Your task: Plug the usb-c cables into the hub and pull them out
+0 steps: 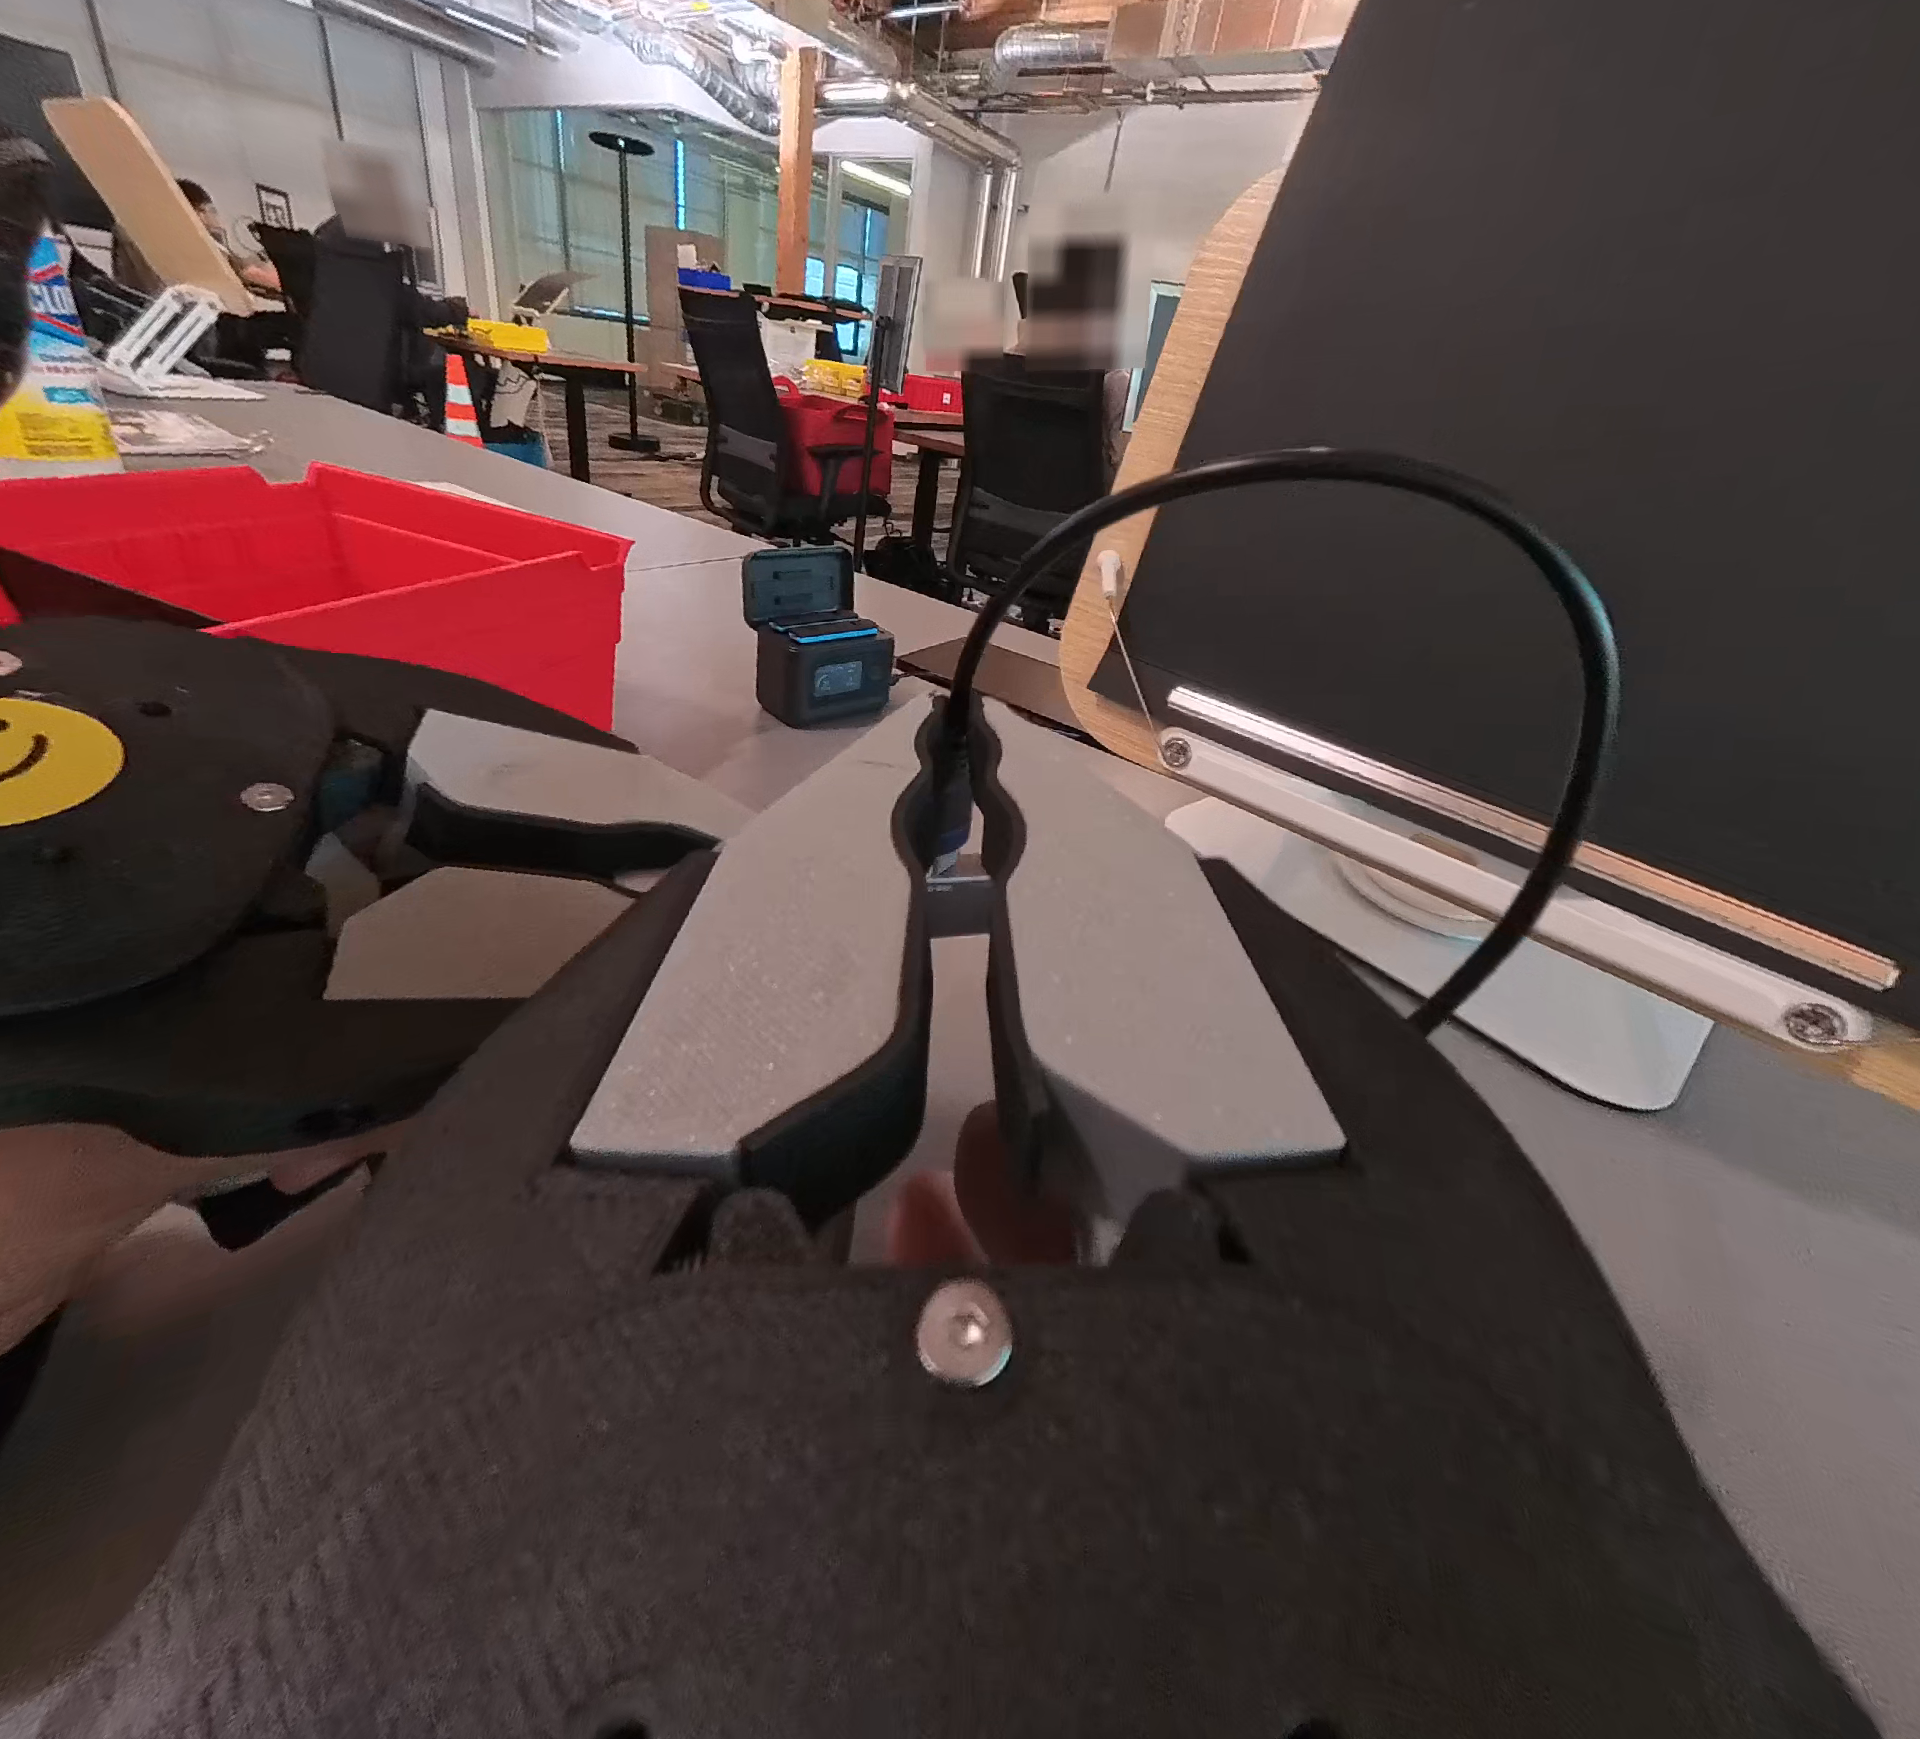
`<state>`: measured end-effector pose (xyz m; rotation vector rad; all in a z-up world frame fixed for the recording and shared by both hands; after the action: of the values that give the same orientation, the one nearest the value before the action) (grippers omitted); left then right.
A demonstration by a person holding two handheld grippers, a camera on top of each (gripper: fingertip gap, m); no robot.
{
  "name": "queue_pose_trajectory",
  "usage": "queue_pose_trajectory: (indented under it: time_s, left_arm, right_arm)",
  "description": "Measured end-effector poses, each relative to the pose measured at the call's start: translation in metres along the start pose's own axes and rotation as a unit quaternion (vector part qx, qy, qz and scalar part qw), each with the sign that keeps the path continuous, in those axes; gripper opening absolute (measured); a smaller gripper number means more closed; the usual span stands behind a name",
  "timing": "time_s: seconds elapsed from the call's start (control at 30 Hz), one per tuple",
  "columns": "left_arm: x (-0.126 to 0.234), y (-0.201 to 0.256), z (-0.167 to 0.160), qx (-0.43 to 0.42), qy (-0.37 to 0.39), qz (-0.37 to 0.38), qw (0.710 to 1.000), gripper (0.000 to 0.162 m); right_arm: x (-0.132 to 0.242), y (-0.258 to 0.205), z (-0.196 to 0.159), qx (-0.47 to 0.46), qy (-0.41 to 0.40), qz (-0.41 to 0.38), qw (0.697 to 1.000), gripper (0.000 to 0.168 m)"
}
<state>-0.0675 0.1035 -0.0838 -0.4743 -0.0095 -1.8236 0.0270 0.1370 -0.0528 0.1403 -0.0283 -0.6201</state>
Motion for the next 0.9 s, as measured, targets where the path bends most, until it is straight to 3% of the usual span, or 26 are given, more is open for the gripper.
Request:
queue_pose_trajectory:
  time_s: [0.47,0.9]
  left_arm:
    - [-0.002,0.002,-0.001,0.004,-0.008,0.002,1.000,0.006]
    - [-0.001,-0.008,-0.003,0.072,0.003,-0.005,0.997,0.006]
  right_arm:
    - [-0.004,-0.004,-0.002,-0.001,-0.008,-0.018,1.000,0.000]
    - [-0.003,-0.011,-0.002,0.007,-0.013,-0.011,1.000,0.000]
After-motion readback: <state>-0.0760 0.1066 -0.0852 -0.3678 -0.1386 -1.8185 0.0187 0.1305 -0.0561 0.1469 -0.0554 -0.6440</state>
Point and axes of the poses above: each gripper's, where its closed fingertips meet, x back along the fingers, z out of its top, y = z × x across the jaws, the point moved 9 cm from there along x, back along the fingers, and after that the axes turned 5 degrees about -y, right-handed, at the moved point
